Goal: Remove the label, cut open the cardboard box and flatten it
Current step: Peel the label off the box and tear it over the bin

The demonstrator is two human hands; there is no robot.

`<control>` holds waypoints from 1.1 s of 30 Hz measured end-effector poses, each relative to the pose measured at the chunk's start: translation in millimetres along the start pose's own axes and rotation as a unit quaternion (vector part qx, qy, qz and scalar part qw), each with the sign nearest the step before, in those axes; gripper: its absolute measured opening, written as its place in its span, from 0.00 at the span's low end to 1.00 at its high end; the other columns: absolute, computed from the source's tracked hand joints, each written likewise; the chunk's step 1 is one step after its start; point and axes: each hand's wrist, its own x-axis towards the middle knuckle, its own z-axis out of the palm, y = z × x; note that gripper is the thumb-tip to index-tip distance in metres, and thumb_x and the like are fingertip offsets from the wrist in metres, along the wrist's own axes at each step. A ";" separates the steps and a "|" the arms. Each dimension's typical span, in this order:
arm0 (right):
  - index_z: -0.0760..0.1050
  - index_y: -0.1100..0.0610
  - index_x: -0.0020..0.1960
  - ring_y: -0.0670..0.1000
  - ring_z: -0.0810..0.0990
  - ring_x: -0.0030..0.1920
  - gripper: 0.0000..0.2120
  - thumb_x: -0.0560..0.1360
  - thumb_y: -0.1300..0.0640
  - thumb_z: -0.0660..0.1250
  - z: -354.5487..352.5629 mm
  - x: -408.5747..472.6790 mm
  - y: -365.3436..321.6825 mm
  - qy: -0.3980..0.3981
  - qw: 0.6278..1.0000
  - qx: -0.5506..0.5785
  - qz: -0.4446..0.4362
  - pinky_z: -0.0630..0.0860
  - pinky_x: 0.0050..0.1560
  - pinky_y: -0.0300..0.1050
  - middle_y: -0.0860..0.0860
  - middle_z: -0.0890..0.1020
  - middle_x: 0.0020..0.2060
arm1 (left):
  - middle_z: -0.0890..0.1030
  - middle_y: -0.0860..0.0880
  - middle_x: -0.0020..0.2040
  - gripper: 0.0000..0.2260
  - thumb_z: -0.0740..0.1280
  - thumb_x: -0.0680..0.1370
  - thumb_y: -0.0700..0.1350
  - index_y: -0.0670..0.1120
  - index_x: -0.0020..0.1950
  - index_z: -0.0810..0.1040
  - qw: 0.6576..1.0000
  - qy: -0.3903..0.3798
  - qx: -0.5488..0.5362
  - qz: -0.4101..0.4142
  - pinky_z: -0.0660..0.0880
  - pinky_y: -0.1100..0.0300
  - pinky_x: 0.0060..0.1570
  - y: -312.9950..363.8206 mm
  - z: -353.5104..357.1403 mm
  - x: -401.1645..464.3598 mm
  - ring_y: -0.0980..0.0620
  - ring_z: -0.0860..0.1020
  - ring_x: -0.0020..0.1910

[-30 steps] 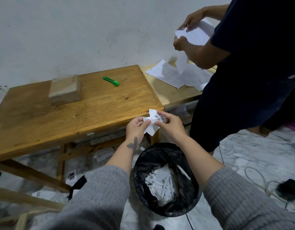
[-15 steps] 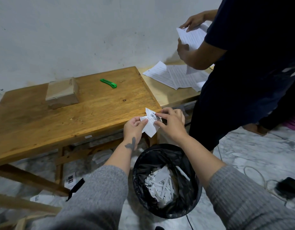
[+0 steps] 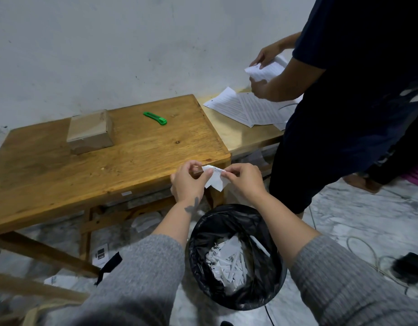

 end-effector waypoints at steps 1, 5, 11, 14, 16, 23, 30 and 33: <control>0.83 0.47 0.44 0.47 0.80 0.46 0.06 0.73 0.49 0.69 -1.7 0.5 0.2 -0.012 1.000 -0.011 0.007 0.71 0.61 0.57 0.44 0.84 0.39 | 0.76 0.59 0.46 0.10 0.73 0.70 0.56 0.60 0.47 0.75 0.999 0.012 0.043 0.025 0.67 0.53 0.51 1.2 -1.8 0.4 0.54 0.68 0.54; 0.84 0.49 0.45 0.47 0.81 0.46 0.07 0.73 0.49 0.69 -6.3 -1.3 0.1 -0.069 0.997 0.026 -0.013 0.76 0.55 0.52 0.45 0.85 0.41 | 0.80 0.58 0.51 0.05 0.70 0.74 0.54 0.60 0.49 0.78 0.982 -0.136 0.053 0.118 0.72 0.55 0.48 5.6 -5.0 3.4 0.54 0.75 0.52; 0.82 0.48 0.51 0.46 0.70 0.47 0.11 0.78 0.48 0.62 -7.7 -0.6 0.1 -0.065 0.986 -0.116 -0.096 0.68 0.56 0.50 0.45 0.82 0.42 | 0.81 0.52 0.40 0.04 0.68 0.76 0.52 0.54 0.43 0.81 0.980 -0.146 0.066 0.120 0.68 0.59 0.33 3.9 -5.1 1.2 0.53 0.74 0.35; 0.81 0.50 0.51 0.46 0.67 0.46 0.11 0.78 0.49 0.61 -12.7 -0.1 -2.3 -0.063 0.978 -0.158 -0.119 0.67 0.54 0.50 0.48 0.82 0.42 | 0.82 0.56 0.41 0.05 0.68 0.76 0.50 0.54 0.41 0.81 0.980 -0.162 0.037 0.111 0.69 0.61 0.37 3.3 -5.8 -0.6 0.58 0.77 0.39; 0.81 0.50 0.49 0.48 0.71 0.47 0.10 0.77 0.48 0.62 -13.1 -0.8 -3.3 -0.086 0.977 -0.152 -0.120 0.68 0.54 0.50 0.47 0.82 0.41 | 0.82 0.56 0.41 0.05 0.68 0.76 0.50 0.54 0.40 0.81 0.981 -0.155 0.048 0.106 0.71 0.59 0.41 3.0 -4.9 -0.3 0.56 0.78 0.44; 0.73 0.55 0.37 0.50 0.70 0.40 0.08 0.75 0.56 0.64 -6.0 -8.2 -4.2 -0.043 0.974 -0.144 -0.169 0.65 0.41 0.44 0.49 0.74 0.31 | 0.82 0.54 0.38 0.08 0.67 0.77 0.48 0.52 0.38 0.81 0.986 -0.150 0.026 0.066 0.73 0.55 0.43 3.6 -0.7 -1.3 0.53 0.78 0.41; 0.67 0.54 0.32 0.48 0.64 0.36 0.11 0.73 0.54 0.56 -2.7 -15.0 -0.3 0.051 0.937 -0.190 -0.289 0.58 0.39 0.44 0.48 0.73 0.28 | 0.78 0.53 0.35 0.11 0.66 0.78 0.43 0.47 0.36 0.80 0.976 -0.178 -0.107 -0.065 0.70 0.60 0.41 10.4 5.2 -7.2 0.55 0.74 0.38; 0.68 0.54 0.33 0.48 0.63 0.36 0.11 0.74 0.57 0.62 -1.4 -15.5 5.9 0.066 0.928 -0.206 -0.302 0.61 0.38 0.45 0.47 0.72 0.28 | 0.78 0.57 0.39 0.09 0.66 0.79 0.45 0.45 0.39 0.80 0.974 -0.180 -0.109 -0.089 0.69 0.60 0.44 12.0 8.3 -9.9 0.58 0.74 0.42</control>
